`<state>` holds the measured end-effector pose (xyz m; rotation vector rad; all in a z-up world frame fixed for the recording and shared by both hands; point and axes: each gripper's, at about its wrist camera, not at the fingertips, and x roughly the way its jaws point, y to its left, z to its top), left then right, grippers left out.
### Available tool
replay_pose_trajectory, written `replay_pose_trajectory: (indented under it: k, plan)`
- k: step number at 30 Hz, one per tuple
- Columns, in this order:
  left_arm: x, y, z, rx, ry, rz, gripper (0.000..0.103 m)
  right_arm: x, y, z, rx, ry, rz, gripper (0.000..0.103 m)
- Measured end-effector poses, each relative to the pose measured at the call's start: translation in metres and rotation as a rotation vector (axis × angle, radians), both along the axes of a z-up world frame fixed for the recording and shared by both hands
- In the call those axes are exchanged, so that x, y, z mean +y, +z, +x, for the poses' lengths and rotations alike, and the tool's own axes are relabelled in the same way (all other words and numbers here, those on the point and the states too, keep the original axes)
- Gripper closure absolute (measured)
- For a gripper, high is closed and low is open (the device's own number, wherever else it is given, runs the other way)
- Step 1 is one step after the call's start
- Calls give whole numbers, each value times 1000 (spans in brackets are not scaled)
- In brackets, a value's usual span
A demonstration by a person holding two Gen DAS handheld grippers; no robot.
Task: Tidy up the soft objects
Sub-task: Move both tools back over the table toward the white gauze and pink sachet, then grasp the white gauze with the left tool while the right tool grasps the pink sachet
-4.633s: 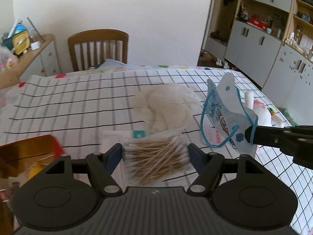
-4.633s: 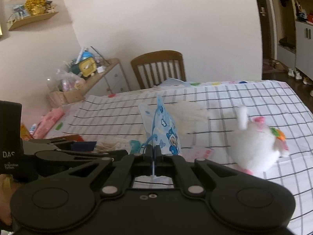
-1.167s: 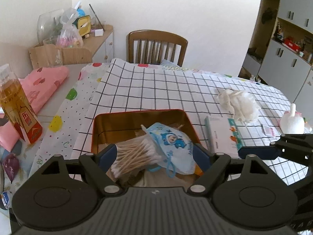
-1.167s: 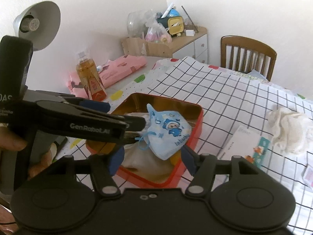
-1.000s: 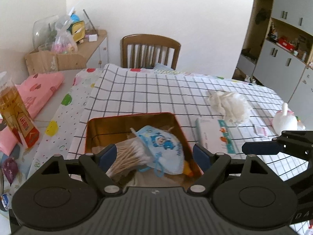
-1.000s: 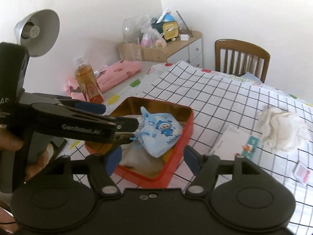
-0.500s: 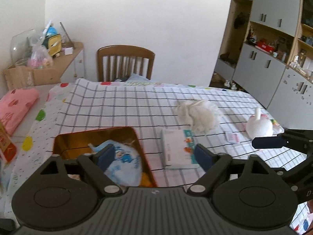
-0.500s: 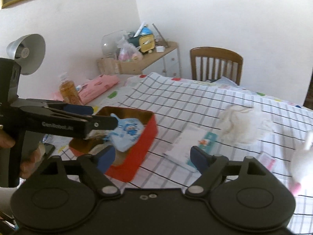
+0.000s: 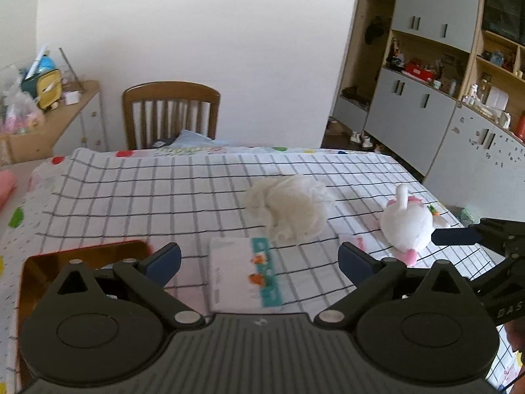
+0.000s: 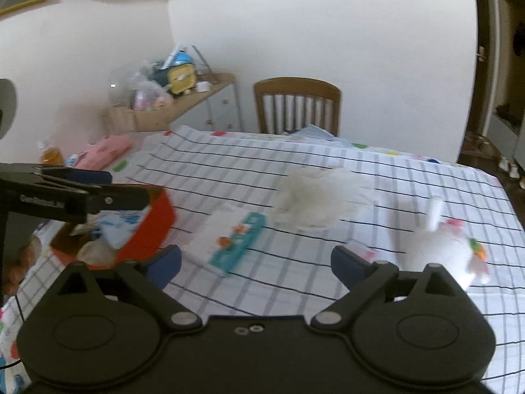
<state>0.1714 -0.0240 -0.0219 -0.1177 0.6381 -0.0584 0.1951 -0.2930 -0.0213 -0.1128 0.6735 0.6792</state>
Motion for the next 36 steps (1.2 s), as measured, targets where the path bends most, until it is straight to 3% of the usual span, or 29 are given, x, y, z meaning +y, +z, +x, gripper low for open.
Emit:
replay_pose_trajectory:
  k: [20,30,36]
  plan:
    - [-56,-29,118,38,-53,61,0,-3,-68,93,70,-74,-99,1]
    - [-72,-52,167,59,-77,42,0,6,-94,122,107,-80,-133,6]
    - [-79,-72,190,92,-65,71,0,10,-107,131,134,-109,-135,9]
